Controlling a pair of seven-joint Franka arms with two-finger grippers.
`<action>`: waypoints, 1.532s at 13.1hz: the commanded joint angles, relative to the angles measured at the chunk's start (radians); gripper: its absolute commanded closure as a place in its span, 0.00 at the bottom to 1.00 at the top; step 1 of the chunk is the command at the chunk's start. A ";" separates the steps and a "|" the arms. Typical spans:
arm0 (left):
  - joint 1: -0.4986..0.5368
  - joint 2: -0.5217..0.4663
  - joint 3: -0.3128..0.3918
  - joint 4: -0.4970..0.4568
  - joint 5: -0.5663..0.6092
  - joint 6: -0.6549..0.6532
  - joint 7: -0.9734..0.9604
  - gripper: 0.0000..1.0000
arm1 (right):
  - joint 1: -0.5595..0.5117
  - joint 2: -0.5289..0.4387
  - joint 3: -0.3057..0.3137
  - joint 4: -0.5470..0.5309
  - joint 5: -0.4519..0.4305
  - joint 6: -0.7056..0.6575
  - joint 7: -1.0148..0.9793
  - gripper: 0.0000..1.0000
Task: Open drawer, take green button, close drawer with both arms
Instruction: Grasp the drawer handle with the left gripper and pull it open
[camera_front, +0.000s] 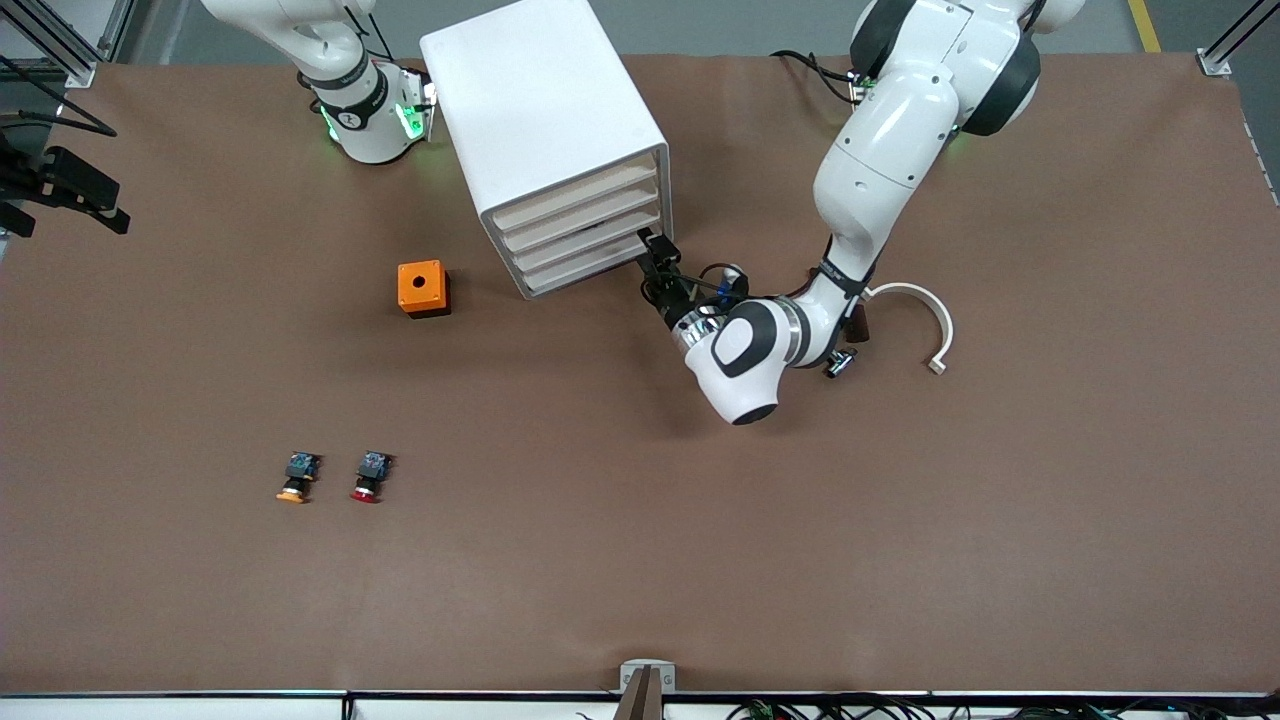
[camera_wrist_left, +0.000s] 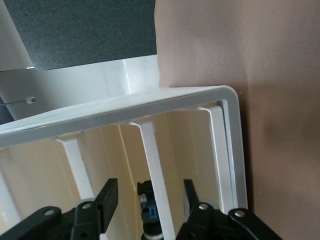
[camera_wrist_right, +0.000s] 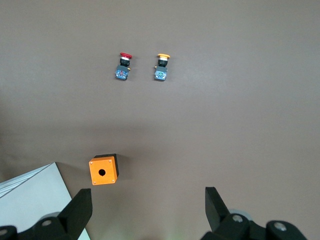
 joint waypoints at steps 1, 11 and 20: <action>-0.027 0.025 0.001 0.020 -0.018 -0.010 -0.058 0.43 | -0.007 -0.019 0.002 -0.014 0.025 0.001 0.005 0.00; -0.084 0.028 -0.002 -0.003 -0.018 -0.046 -0.148 0.79 | -0.007 -0.014 0.001 0.006 0.008 -0.002 -0.008 0.00; -0.040 0.029 0.000 0.003 -0.031 -0.044 -0.185 0.94 | -0.057 0.236 0.001 0.019 -0.017 0.061 -0.008 0.00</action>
